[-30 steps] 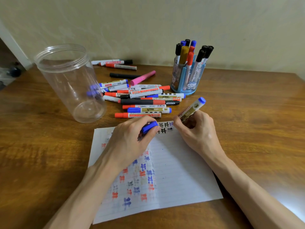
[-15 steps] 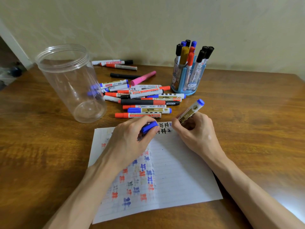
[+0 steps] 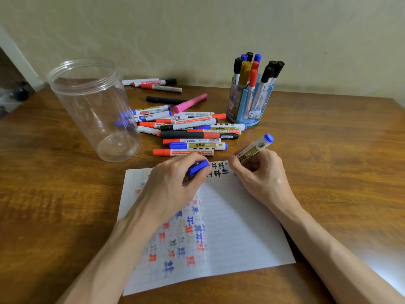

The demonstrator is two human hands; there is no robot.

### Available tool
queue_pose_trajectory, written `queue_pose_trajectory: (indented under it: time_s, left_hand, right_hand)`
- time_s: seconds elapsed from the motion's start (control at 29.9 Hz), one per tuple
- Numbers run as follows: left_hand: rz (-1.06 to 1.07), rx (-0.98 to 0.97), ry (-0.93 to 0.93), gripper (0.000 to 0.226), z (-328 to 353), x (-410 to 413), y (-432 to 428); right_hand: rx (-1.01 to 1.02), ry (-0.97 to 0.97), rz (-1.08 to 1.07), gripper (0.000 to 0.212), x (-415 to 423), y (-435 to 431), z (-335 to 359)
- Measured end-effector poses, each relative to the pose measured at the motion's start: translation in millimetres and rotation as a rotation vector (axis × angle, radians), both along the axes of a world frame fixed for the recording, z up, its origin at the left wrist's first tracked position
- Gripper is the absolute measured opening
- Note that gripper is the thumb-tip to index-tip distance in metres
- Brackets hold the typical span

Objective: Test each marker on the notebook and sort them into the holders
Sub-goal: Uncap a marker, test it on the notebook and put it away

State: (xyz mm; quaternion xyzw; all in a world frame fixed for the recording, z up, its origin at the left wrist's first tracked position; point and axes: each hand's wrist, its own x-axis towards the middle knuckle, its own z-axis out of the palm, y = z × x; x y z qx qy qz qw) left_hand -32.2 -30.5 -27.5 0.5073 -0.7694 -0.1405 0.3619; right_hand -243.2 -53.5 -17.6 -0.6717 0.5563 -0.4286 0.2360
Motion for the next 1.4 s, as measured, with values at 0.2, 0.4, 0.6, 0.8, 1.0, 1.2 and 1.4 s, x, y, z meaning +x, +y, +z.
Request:
queue_pose_trajectory:
  time_s: [0.2, 0.4, 0.6, 0.8, 1.0, 1.2, 1.4]
  left_hand:
    - [0.000, 0.011, 0.005, 0.027, -0.8, 0.1, -0.1]
    - [-0.003, 0.020, 0.016, 0.026, 0.2, -0.2, 1.1]
    - [-0.017, 0.016, 0.026, 0.024, 0.7, 0.1, 2.2]
    - [-0.064, 0.026, 0.043, 0.037, -0.4, 0.8, 0.6]
    - [-0.081, 0.009, 0.048, 0.037, -0.9, 0.7, -2.6]
    - [-0.064, 0.029, 0.137, 0.044, 2.9, 1.0, 0.5]
    - [-0.057, 0.009, 0.119, 0.041, 5.6, -0.3, 1.7]
  right_hand:
    - [0.019, -0.071, -0.003, 0.034, -1.9, 0.9, 3.0]
    - [0.003, -0.084, -0.028, 0.026, -2.9, -0.6, -1.5]
    - [0.021, -0.035, 0.010, 0.036, -2.6, -1.8, -2.8]
    - [0.051, -0.192, 0.014, 0.021, -4.9, -3.7, 0.9]
    - [0.135, -0.451, 0.136, 0.014, -10.4, 1.6, 11.1]
    - [0.190, -0.503, 0.259, 0.019, -10.5, 3.4, 11.6]
    - [0.201, -0.433, 0.339, 0.016, -6.3, 6.7, 8.4]
